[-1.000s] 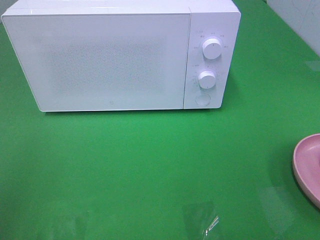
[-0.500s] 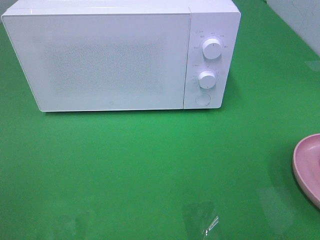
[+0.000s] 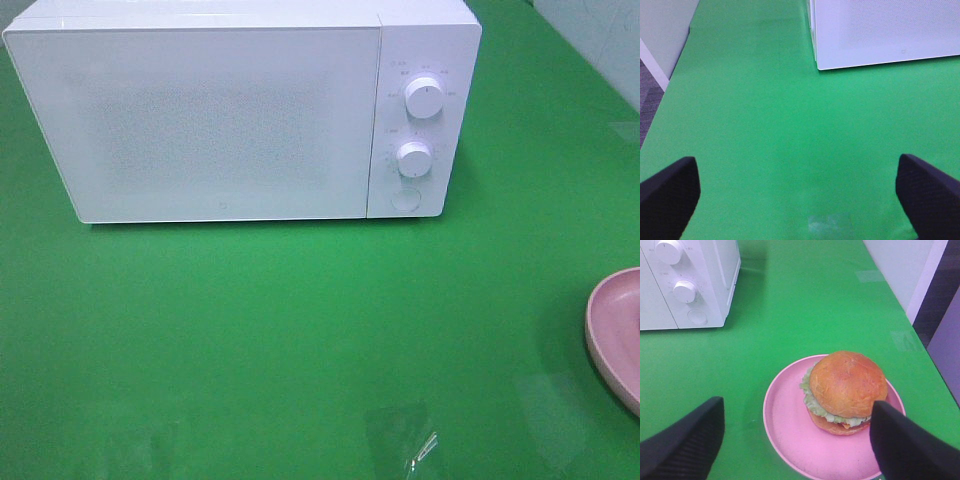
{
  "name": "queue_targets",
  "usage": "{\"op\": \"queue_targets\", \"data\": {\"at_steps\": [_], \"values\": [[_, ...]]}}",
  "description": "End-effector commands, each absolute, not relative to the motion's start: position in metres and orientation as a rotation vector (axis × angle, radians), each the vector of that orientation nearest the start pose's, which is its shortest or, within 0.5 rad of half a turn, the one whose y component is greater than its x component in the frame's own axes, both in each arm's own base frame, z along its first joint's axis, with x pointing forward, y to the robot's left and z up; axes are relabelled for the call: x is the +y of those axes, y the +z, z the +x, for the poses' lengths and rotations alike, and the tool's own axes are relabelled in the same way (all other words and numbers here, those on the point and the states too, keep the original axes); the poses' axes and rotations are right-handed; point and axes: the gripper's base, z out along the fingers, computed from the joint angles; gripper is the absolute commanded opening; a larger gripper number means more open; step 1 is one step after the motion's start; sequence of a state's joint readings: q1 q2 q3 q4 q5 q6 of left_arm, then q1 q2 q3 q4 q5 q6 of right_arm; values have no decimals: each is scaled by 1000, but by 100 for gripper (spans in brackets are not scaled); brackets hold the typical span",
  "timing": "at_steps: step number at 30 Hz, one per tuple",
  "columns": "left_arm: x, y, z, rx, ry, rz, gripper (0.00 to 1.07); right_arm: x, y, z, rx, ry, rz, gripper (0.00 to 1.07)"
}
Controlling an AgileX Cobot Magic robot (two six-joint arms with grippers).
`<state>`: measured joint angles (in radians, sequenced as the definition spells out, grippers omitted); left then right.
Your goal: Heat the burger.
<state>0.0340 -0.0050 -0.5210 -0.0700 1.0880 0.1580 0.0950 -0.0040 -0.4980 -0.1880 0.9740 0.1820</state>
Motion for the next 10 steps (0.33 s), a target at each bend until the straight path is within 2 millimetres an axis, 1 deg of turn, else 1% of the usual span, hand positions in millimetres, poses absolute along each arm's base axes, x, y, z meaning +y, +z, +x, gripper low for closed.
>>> {"op": "queue_targets", "data": {"at_steps": [1, 10], "values": [[-6, 282, -12, 2000, 28, 115, 100, -15, 284, -5, 1912, -51, 80, 76], [-6, 282, -12, 2000, 28, 115, 99, -15, 284, -5, 1912, -51, 80, 76]]}}
